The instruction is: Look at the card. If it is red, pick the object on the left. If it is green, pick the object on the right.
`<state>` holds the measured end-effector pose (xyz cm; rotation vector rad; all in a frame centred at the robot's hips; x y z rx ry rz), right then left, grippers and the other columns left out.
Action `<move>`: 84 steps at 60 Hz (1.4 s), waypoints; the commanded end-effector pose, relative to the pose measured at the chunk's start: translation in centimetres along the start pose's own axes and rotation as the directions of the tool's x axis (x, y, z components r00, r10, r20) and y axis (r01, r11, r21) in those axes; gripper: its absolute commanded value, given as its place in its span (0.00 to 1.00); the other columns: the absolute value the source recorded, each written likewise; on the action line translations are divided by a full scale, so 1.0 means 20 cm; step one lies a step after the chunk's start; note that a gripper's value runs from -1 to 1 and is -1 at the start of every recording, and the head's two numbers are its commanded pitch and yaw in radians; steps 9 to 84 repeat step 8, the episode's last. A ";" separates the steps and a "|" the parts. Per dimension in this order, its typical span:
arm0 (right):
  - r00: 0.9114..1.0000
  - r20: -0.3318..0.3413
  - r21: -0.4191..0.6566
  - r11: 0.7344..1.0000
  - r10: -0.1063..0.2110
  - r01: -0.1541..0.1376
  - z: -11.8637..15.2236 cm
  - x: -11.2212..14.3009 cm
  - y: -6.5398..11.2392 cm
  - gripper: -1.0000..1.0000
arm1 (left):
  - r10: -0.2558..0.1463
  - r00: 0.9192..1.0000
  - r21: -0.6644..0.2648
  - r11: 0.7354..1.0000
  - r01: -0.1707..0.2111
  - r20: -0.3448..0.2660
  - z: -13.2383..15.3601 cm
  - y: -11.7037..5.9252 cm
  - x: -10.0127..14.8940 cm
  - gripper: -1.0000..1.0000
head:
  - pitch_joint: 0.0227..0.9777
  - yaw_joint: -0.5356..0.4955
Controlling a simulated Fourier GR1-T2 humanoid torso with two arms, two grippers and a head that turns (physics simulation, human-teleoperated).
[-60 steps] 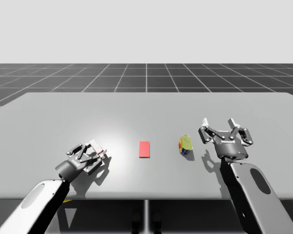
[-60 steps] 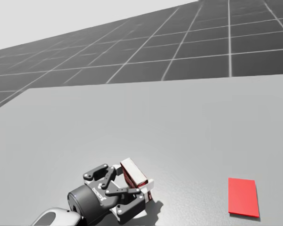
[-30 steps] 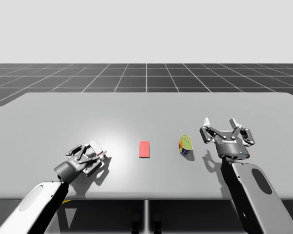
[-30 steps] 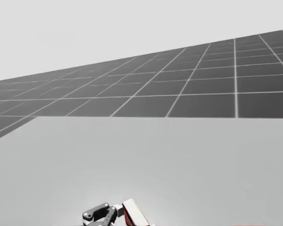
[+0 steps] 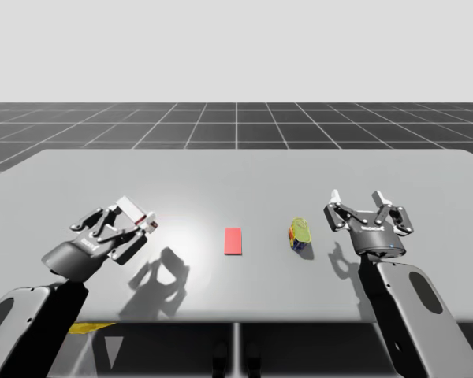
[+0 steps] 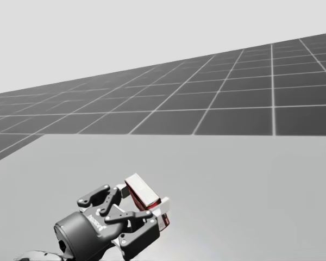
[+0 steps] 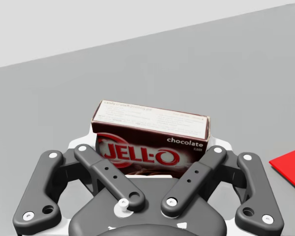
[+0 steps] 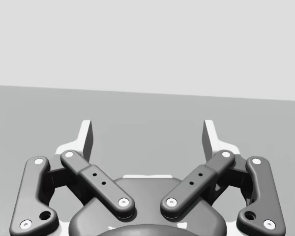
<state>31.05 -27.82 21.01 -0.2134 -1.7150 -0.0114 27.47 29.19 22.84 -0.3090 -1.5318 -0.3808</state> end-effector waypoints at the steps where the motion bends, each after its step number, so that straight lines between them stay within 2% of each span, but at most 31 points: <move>1: 1.000 0.009 0.006 1.000 0.004 -0.004 0.00 0.00 -0.01 0.00 | -0.030 0.990 -0.103 0.994 0.045 0.135 -0.08 -0.05 0.32 1.00 | 0.43 0.92; 8: 1.000 0.008 0.031 1.000 -0.002 0.002 0.00 0.00 -0.02 0.00 | -0.052 0.976 -0.091 0.993 0.072 0.212 -0.08 -0.07 0.51 1.00 | 0.43 0.92; 84: 1.000 0.008 0.031 1.000 -0.002 0.002 0.00 0.00 -0.02 0.00 | -0.052 0.976 -0.091 0.993 0.072 0.212 -0.08 -0.07 0.51 1.00 | 0.43 0.92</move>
